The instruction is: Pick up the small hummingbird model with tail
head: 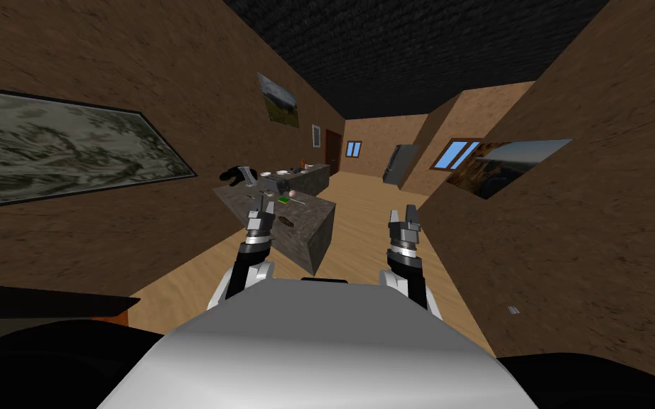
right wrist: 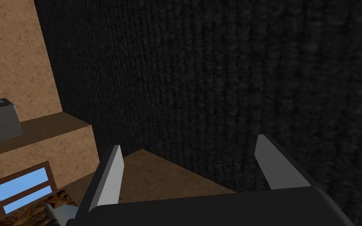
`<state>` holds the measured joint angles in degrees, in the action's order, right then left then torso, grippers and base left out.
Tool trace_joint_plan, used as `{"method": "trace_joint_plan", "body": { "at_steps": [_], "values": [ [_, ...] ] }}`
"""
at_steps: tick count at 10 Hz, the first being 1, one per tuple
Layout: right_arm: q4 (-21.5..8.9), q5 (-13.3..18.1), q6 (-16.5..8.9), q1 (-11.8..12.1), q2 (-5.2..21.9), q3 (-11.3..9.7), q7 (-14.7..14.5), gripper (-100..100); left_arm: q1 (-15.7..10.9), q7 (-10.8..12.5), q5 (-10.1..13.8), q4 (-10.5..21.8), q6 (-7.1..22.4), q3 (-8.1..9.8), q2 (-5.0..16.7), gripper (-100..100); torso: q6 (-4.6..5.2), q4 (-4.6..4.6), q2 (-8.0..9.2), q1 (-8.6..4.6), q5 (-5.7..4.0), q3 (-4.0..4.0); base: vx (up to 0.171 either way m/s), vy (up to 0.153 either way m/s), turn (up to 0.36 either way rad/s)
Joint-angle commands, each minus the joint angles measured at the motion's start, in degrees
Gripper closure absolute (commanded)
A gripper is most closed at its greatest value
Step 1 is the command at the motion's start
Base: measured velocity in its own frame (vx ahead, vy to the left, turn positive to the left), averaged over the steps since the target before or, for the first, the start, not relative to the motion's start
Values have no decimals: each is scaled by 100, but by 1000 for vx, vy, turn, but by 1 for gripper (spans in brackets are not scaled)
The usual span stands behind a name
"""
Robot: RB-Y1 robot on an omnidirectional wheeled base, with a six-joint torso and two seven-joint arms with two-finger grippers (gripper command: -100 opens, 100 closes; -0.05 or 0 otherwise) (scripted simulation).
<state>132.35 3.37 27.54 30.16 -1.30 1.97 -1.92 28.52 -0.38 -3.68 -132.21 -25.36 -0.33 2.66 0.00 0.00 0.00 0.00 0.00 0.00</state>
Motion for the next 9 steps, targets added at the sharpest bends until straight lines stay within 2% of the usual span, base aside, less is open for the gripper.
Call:
{"method": "trace_joint_plan", "body": {
  "at_steps": [1, 4, 5, 7, 8, 9],
  "values": [
    [0, 0, 0, 0, 0, 0, 0, 0, -44, -77, 62, 28, 176, 94, 151, -100, 0, 0, 0, 0, 0, 0, -12, 14, -43],
    [0, 0, 0, -1, 0, 0, 0, 0, -175, -255, 222, 104, 616, 324, 380, -100, 1, 3, 12, 16, 3, 7, -34, 37, -74],
    [0, 0, 0, -1, 0, 0, 0, 0, -175, -255, 222, 104, 628, 324, 380, -100, 1, 3, 14, 20, 4, 8, -21, 32, -29],
    [0, 0, 0, 0, 0, 0, 0, 0, -315, -414, 378, 189, 982, 538, 534, -100, 1, 2, 8, 12, 3, 5, -24, 29, -81],
    [0, 0, 0, 0, 0, 0, 0, 0, -315, -414, 378, 189, 1075, 538, 534, -100, 1, 2, 9, 15, 3, 5, -22, 34, -49],
    [0, 0, 0, 0, 0, 0, 0, 0, -398, -501, 469, 245, 1274, 660, 614, -100, 0, 2, 8, 14, 3, 5, -29, 36, -99]
  ]
}}
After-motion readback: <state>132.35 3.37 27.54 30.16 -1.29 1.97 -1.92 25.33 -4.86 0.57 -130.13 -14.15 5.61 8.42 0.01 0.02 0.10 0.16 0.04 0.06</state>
